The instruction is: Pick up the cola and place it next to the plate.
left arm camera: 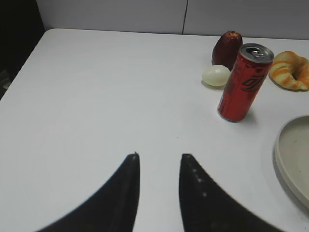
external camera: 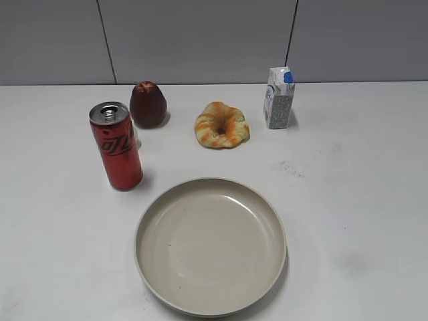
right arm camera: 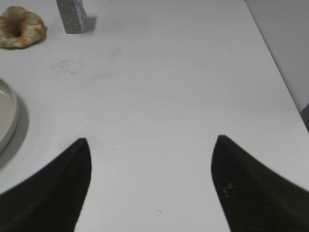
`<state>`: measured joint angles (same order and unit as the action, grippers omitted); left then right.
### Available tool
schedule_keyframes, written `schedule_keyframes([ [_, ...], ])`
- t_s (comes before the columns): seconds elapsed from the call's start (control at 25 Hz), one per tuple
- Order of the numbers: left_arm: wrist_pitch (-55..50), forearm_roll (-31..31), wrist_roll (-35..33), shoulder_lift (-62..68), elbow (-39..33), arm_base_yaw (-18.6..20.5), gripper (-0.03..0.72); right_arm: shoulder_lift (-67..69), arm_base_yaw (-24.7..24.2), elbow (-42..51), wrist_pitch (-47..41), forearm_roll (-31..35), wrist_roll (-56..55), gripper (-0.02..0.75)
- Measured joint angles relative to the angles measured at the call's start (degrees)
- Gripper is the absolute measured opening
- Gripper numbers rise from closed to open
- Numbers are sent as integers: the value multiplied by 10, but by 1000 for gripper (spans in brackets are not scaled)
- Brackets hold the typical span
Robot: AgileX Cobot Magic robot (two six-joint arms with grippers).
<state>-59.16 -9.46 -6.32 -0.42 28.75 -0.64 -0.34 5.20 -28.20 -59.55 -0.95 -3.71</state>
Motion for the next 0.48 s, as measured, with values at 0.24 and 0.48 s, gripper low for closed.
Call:
schedule_keyframes([
  [0.24,0,0,0,0,0,0,227,0,0,0,0,0,1,585],
  [0.48,0,0,0,0,0,0,227,0,0,0,0,0,1,585],
])
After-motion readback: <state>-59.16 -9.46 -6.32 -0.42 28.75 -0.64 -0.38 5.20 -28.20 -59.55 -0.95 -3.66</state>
